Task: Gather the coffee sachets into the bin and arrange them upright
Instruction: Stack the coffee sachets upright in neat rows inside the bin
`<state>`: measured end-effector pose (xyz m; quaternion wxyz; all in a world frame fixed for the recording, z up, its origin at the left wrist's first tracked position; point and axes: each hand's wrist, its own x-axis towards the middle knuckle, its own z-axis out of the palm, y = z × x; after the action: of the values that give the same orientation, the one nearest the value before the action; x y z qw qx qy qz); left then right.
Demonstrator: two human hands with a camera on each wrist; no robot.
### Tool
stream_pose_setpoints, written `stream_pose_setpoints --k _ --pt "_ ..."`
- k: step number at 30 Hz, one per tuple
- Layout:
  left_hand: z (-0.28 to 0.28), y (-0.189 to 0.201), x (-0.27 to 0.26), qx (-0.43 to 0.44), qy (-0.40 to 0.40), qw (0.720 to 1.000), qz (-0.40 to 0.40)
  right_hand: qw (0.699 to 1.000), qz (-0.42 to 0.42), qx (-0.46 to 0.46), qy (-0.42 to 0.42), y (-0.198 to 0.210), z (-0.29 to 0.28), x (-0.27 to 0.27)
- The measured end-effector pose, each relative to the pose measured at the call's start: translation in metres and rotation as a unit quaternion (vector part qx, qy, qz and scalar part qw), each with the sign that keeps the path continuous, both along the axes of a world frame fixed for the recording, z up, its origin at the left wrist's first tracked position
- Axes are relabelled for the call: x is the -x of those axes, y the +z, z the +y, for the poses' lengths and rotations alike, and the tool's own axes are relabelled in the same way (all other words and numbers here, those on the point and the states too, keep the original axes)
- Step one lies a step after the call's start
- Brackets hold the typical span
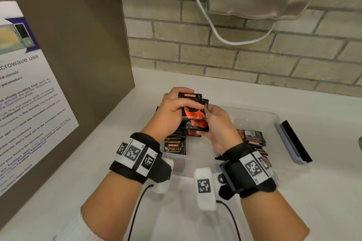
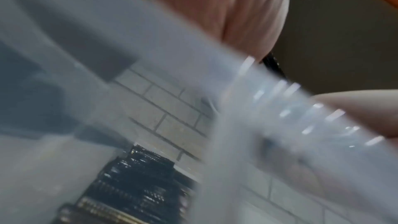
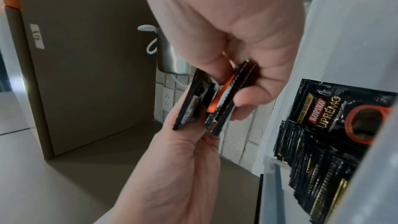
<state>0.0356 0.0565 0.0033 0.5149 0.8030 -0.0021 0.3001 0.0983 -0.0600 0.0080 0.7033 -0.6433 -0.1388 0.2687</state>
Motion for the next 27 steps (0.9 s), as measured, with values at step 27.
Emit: stream_pose_setpoints --k 27 --pt "0.014 -0.004 0.015 -0.028 0.192 0.941 0.277 0.979 -0.084 0.169 -0.074 -0.022 -0.006 -0.026"
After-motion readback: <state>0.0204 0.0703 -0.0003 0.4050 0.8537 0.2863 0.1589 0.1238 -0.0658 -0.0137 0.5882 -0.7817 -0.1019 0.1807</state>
